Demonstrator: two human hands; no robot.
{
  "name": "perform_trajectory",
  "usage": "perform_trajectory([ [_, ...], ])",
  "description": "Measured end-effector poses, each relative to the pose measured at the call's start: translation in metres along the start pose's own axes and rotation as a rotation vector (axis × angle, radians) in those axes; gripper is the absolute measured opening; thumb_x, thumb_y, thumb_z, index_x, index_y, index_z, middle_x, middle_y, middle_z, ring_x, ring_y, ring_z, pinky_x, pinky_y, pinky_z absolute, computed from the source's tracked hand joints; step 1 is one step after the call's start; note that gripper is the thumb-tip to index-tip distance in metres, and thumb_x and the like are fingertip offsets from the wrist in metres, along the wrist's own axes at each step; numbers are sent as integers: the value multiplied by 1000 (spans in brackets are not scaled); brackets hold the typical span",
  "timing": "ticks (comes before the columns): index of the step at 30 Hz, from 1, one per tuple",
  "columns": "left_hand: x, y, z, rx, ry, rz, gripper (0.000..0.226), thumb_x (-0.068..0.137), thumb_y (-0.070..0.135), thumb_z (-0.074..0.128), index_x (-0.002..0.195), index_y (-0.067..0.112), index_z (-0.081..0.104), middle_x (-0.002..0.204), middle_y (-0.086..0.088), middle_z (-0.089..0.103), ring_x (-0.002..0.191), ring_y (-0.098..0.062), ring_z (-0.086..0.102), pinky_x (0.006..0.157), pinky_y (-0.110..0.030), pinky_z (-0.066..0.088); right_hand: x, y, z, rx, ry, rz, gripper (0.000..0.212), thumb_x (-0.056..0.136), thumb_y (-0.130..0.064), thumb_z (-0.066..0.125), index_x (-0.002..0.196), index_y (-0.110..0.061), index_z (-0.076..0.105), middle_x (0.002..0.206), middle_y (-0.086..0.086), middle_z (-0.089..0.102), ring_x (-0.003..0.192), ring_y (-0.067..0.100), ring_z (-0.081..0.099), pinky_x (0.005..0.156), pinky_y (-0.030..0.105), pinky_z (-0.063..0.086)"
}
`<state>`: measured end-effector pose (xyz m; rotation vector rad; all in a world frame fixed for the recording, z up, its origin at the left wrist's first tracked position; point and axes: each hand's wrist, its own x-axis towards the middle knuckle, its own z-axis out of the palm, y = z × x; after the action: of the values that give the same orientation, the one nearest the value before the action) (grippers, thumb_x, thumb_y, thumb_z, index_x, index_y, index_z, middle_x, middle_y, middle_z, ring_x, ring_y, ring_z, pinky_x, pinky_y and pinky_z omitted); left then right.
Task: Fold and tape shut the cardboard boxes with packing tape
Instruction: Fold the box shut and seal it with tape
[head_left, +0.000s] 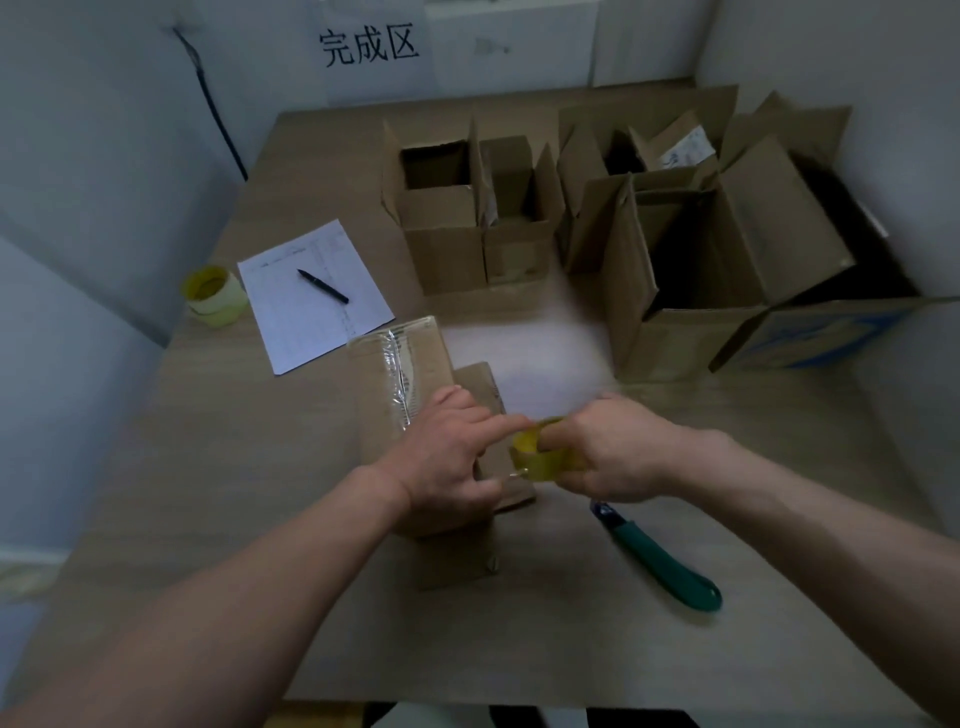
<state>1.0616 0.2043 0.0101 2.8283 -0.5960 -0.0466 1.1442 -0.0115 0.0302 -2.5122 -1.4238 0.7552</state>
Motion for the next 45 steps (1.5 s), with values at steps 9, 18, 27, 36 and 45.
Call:
perform_trajectory([
  [9,28,0,2,-150,-180,-245,27,77,49,66,104,47,69,59,26,54,72,9,45,95,-33,24,-8,-6,7,-80,326,-66,19,83,-44,61,100,-34,66,88,-12,62,86,10,59,77,30,47],
  [18,28,0,13,-264,-57,-321,20,71,36,78,90,42,73,61,27,61,75,10,55,96,-23,15,-91,3,163,135,267,856,51,80,-48,65,122,-28,46,120,0,56,106,22,53,83,35,46],
  [27,28,0,8,-337,-93,-319,17,75,35,79,88,42,70,67,22,67,79,10,56,93,-19,11,-94,-63,144,605,615,435,27,95,-11,58,120,-19,64,102,-3,66,93,14,61,79,29,45],
  [36,27,-2,7,-326,-102,-305,16,75,39,77,82,47,65,57,32,59,76,17,51,96,-23,13,-71,-102,121,599,663,340,36,97,-12,56,133,-15,58,117,0,64,108,14,59,94,28,45],
  [45,26,-3,9,-344,-102,-294,21,74,41,77,74,53,60,60,42,56,76,21,51,96,-24,12,-64,-68,147,364,391,668,46,101,-36,43,146,-25,39,121,7,53,108,31,57,85,41,48],
])
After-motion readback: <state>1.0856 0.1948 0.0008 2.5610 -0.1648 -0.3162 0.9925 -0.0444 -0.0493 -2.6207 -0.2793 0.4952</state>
